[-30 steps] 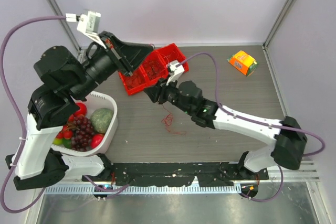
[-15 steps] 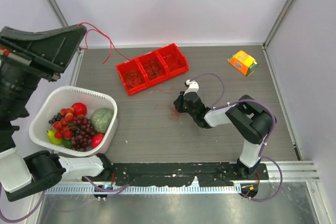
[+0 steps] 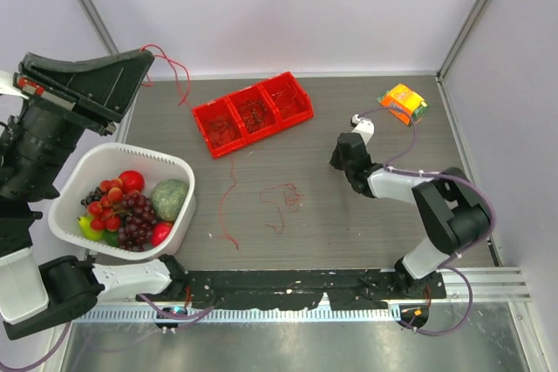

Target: Untangle the cables

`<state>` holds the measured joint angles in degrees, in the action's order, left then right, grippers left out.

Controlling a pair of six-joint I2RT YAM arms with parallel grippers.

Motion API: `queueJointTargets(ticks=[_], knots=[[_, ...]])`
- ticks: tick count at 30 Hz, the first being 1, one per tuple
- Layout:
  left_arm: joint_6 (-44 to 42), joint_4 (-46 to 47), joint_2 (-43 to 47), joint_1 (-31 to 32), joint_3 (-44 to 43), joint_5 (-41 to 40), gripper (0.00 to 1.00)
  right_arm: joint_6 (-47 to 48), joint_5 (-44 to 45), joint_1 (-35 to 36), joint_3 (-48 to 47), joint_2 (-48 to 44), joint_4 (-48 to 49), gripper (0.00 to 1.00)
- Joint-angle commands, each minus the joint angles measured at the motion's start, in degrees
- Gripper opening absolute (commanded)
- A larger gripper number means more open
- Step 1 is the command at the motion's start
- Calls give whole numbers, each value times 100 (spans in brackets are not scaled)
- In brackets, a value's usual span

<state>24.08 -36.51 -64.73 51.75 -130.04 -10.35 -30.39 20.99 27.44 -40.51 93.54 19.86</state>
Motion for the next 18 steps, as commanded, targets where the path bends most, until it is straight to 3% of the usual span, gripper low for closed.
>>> queueJointTargets(ticks=[1,3,6,10,15,18], knots=[[-8,241,162,2,776,-64,0,550,-75,86,-343,-1159,-886,38],[44,232,127,2,1084,-3,0,683,-584,86,-474,-1520,-1299,44],[132,285,118,2,1559,85,0,763,-1018,86,-668,-1908,-2246,45],[54,425,75,2,2043,33,0,798,-1561,86,-502,-2690,-2705,49],[-447,110,-241,2,1886,-432,0,588,-2994,86,-107,-2999,-2619,64],[-658,-66,-347,2,1684,-635,0,246,-3601,86,297,-2851,-2022,70]])
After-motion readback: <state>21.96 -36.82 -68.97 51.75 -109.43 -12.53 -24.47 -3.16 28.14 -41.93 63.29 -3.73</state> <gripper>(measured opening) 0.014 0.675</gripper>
